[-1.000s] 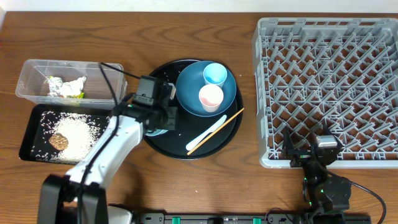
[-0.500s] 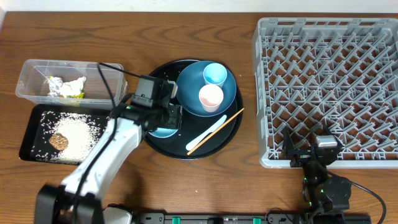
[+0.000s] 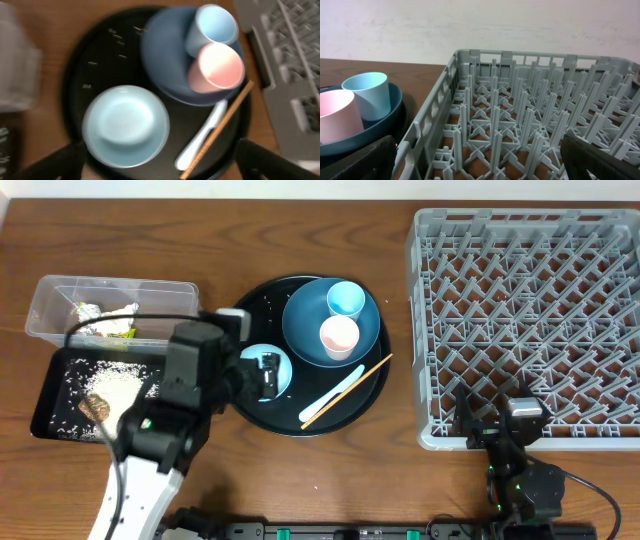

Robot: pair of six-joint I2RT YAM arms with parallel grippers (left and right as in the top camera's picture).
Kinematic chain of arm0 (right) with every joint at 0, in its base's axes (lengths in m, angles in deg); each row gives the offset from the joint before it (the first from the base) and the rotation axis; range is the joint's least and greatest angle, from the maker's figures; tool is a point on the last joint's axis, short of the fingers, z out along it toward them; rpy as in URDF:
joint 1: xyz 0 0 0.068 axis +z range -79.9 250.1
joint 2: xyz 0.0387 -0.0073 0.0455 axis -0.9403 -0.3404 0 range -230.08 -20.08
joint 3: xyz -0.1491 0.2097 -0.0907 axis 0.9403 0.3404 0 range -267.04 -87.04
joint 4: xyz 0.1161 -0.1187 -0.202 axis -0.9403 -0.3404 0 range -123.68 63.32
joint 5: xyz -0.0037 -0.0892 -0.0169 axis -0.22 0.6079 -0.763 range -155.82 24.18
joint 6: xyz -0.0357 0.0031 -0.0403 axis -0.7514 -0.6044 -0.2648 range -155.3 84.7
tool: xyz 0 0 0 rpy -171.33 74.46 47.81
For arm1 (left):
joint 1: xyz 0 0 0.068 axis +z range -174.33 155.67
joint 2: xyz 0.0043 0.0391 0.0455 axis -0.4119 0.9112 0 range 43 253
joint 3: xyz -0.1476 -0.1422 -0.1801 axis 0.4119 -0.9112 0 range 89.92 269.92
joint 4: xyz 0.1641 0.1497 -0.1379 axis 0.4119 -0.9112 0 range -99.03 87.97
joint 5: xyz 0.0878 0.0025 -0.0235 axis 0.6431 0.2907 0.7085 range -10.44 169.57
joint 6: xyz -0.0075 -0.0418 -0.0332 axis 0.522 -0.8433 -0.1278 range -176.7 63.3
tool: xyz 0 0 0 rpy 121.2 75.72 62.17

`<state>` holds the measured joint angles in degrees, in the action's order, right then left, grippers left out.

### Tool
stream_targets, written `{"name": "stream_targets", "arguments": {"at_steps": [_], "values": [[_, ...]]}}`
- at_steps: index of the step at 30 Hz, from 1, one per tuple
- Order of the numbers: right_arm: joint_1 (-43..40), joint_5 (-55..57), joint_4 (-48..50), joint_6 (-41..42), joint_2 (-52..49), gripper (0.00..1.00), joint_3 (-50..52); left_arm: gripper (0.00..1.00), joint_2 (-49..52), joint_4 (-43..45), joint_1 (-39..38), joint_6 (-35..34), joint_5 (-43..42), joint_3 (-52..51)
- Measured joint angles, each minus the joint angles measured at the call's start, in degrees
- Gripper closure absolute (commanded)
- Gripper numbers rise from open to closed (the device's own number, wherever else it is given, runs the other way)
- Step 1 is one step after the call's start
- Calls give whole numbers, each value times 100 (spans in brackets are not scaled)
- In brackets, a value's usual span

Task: Sort waste into correct bins and load items into the dishwasher rack

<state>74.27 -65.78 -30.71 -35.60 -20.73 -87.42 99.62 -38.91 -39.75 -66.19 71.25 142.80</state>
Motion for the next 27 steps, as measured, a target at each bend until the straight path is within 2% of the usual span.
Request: {"name": "stream_targets", "arguments": {"at_steps": [4, 9, 27], "values": [[0, 0, 0, 0, 0, 1, 0, 2, -339, -245, 0, 2, 581, 13], [0, -2, 0, 0, 0, 1, 0, 2, -407, -365, 0, 2, 863, 13], [0, -2, 0, 0, 0, 1, 0, 2, -179, -365, 0, 2, 1003, 13]]}}
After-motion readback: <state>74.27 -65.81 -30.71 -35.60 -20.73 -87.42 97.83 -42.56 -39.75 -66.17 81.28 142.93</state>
